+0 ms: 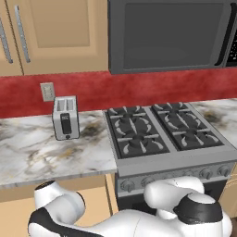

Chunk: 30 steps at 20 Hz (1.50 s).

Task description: Take the tongs from the drawer on the left and place them on the dining counter next to the tray containing the hot dog.

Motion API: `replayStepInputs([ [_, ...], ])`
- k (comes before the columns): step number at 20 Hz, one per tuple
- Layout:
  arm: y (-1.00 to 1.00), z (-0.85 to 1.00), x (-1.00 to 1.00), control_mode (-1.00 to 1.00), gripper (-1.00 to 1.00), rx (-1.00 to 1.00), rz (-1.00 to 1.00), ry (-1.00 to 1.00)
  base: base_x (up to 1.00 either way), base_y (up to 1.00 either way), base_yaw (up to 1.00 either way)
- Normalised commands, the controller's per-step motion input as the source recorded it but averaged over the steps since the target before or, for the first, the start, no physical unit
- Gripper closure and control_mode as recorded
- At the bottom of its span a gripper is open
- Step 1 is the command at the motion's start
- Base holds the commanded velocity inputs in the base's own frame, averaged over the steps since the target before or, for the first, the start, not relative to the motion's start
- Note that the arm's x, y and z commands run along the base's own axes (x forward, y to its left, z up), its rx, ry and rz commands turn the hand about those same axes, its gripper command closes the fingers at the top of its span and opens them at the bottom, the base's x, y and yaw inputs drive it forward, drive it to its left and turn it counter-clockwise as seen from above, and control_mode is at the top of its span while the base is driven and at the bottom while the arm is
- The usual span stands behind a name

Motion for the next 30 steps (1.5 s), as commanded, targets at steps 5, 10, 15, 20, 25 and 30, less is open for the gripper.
replayStepInputs([
  [5, 0.00, 0.00, 0.24, -1.00, -1.00, 0.00, -0.02, 0.00, 0.00, 0.00, 0.00],
  [10, 0.00, -0.02, 0.20, -1.00, -1.00, -0.01, -0.01, 0.00, 0.00, 0.00, 0.00],
  [15, 0.00, -0.09, 0.05, -1.00, -1.00, -0.03, -0.07, -0.03, 0.00, 0.00, 0.00],
  [20, 0.00, -0.10, 0.01, -1.00, -1.00, -0.03, -0.18, -0.04, 0.00, 0.00, 0.00],
  [25, 0.00, -0.05, 0.03, -1.00, -1.00, -0.05, -0.22, 0.00, 0.00, 0.00, 0.00],
  [30, 0.00, -0.12, 0.08, -1.00, -1.00, -0.10, -0.22, 0.00, 0.00, 0.00, 0.00],
])
